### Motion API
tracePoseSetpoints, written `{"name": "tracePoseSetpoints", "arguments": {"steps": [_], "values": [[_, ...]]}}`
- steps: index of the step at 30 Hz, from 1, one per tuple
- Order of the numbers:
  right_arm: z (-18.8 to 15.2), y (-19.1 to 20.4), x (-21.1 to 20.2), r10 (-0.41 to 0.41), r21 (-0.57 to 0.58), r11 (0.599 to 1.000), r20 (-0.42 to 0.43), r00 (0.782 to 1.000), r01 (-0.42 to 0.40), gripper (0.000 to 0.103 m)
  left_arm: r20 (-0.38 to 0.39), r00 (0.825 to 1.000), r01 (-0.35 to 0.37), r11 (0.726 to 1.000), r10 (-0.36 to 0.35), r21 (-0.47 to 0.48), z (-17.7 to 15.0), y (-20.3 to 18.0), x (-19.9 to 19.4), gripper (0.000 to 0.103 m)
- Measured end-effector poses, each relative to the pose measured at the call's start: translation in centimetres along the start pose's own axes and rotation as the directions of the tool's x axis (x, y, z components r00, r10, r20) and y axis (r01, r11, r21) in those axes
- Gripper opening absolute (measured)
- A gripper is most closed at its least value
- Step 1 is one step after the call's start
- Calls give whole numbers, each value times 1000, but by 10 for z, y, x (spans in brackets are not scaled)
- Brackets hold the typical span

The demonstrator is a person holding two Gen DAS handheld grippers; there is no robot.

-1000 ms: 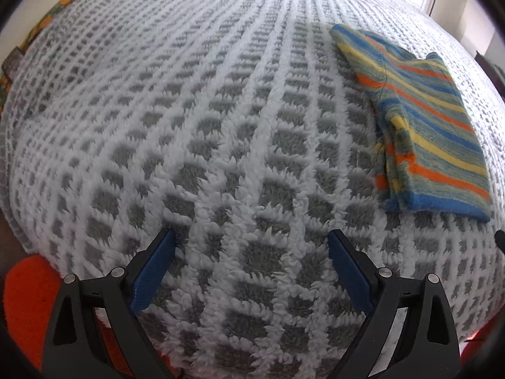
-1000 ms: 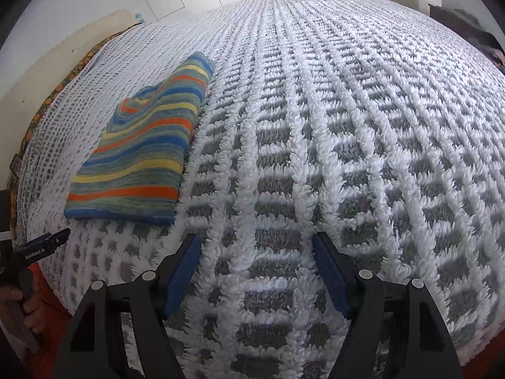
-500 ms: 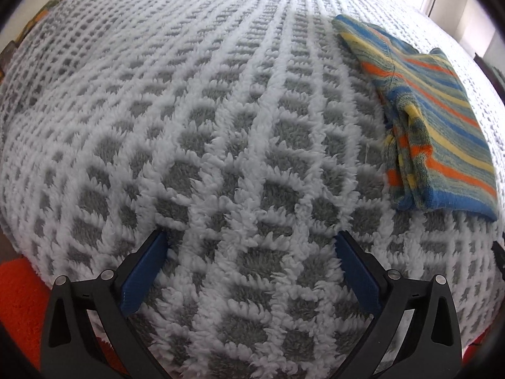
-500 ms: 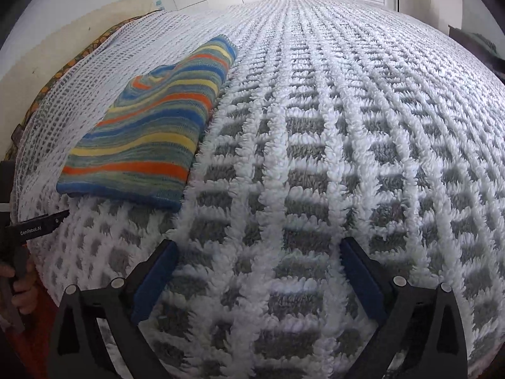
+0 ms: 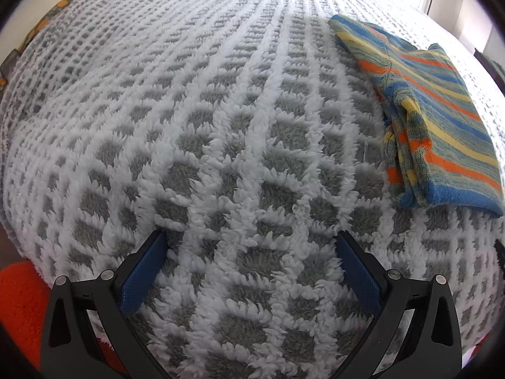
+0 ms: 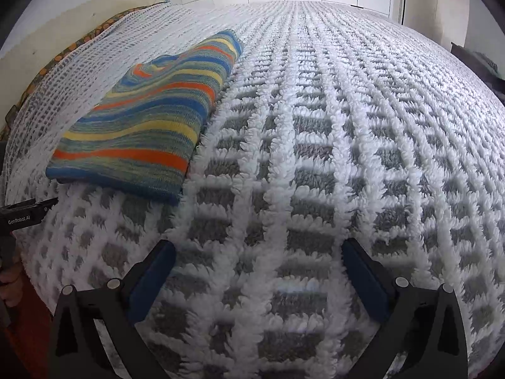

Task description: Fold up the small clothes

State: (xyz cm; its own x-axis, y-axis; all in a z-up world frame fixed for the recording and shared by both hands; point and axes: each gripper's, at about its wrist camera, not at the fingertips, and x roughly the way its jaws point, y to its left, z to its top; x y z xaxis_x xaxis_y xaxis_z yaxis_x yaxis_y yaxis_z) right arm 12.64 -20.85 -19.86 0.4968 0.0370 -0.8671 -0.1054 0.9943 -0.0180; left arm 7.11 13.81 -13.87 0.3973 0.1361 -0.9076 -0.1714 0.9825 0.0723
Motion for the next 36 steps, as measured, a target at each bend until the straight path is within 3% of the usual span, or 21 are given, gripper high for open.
{"name": "tracePoseSetpoints", "arguments": {"steps": [36], "values": [[-1, 0, -1, -5, -5, 1000, 6, 1000, 5, 103, 8, 1000, -13, 1000, 13, 16, 2, -1, 1, 103]]}}
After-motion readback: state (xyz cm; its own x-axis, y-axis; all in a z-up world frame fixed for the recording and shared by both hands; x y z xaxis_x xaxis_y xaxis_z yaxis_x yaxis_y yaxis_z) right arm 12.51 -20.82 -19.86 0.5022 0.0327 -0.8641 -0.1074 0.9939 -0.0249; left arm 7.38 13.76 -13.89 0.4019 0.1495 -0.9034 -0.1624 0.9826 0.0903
